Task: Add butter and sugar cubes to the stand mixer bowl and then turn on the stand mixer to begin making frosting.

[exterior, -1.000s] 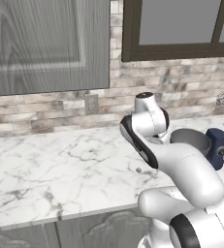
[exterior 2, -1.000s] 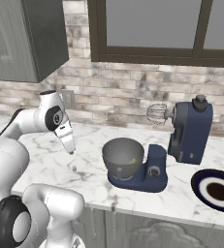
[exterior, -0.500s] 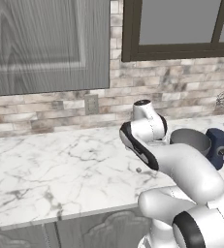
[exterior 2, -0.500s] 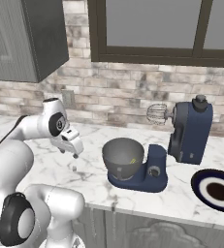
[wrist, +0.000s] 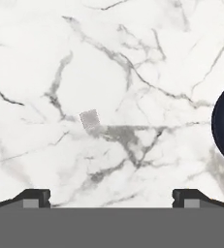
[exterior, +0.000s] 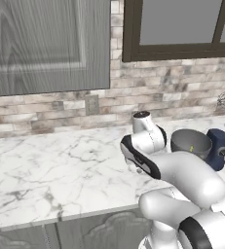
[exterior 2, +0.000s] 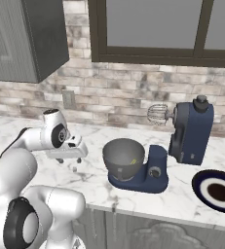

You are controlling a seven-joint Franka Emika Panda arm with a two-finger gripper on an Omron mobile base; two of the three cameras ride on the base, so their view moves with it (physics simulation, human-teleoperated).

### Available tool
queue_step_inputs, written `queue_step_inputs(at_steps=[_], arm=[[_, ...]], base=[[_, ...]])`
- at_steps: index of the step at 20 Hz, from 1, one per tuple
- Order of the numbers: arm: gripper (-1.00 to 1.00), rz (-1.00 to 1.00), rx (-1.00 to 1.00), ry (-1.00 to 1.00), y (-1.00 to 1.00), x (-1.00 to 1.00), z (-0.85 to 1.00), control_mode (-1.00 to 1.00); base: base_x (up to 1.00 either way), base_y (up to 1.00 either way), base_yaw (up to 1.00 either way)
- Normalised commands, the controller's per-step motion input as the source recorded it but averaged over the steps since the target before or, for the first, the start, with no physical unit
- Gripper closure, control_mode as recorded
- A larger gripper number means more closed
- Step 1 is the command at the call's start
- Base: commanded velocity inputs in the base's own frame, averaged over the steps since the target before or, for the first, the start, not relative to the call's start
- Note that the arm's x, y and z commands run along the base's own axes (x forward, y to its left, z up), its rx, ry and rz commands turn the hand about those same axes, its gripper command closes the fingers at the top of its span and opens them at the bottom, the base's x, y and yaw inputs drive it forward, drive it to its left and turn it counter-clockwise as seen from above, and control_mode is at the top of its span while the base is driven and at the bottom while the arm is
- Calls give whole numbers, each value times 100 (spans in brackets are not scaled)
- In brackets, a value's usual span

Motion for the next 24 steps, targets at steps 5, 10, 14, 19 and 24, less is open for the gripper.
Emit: queue_step_inputs(at_steps=[5, 10, 14, 19, 24], arm=[[-100, 45, 0, 1, 3, 1, -35, -100], [-100, 22, 0, 0, 2, 6, -29, -100], [-100, 1, 0, 3, 1, 30, -15, -100], [-100, 0, 1, 3, 8, 36, -11, -100], [-100, 0, 0, 1, 11, 13, -19, -100]], base=[[0, 0, 0], [0, 0, 0], [0, 0, 0], [0, 0, 0], [0, 0, 0]])
